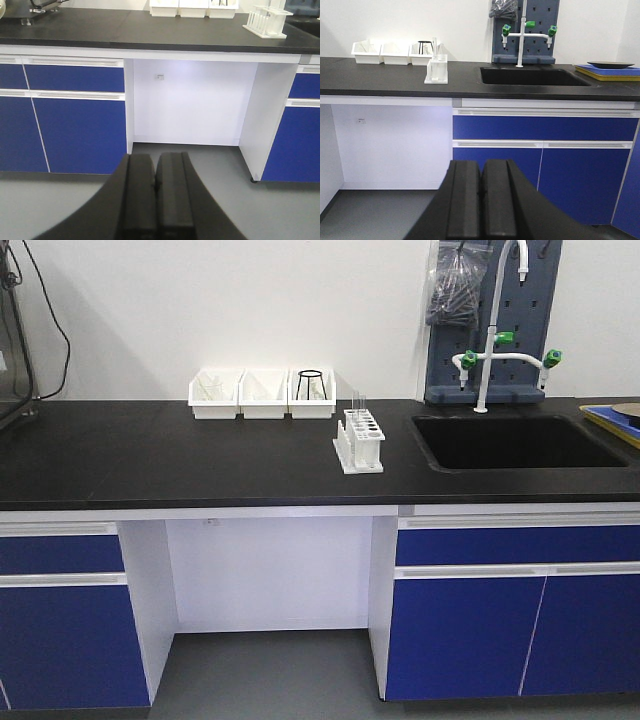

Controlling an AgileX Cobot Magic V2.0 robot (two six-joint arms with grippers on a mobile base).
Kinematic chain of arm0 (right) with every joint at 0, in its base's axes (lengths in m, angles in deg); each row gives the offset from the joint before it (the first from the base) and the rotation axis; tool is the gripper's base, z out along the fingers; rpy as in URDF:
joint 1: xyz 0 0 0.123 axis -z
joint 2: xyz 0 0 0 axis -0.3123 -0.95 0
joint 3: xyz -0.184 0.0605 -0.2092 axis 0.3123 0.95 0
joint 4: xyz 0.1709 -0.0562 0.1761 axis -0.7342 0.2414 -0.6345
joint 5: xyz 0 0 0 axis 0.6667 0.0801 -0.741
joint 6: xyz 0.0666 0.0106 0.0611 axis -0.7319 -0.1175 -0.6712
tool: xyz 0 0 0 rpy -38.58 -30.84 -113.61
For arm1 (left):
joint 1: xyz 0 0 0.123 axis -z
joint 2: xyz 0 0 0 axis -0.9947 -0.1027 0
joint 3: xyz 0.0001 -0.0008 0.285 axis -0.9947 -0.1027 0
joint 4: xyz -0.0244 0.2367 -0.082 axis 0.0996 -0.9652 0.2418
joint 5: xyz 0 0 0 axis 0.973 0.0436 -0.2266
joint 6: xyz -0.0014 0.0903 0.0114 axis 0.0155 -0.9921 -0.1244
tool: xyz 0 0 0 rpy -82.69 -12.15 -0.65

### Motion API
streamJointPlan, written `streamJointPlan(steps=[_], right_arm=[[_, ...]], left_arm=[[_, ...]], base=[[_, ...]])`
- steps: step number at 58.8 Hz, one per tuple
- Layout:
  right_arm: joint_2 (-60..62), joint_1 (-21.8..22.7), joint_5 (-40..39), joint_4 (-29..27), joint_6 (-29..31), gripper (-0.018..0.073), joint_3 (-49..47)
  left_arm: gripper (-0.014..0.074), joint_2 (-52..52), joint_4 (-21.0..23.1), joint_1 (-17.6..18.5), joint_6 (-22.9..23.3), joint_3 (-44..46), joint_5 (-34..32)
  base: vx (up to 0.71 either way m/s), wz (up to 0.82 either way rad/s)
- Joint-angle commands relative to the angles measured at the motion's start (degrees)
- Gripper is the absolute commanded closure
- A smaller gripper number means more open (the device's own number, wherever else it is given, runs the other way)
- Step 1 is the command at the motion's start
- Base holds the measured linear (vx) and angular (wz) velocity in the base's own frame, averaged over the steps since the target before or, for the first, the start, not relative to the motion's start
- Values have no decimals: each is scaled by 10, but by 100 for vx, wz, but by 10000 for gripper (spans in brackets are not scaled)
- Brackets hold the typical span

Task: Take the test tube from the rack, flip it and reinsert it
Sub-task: 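Drive the base toward the white test-tube rack on the bench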

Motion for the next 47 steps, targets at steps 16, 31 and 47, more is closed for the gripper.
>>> streamJointPlan(steps=[16, 31, 47], right_arm=[[4, 3, -45, 5, 0, 571, 1], [4, 3, -45, 5, 0, 571, 1], [4, 3, -45, 5, 0, 571, 1]], left_arm=[[603, 6, 3, 2, 0, -1, -45], [603, 6, 3, 2, 0, -1, -45], [603, 6, 3, 2, 0, -1, -45]], base=[[0, 0], [0, 0], [4, 1]])
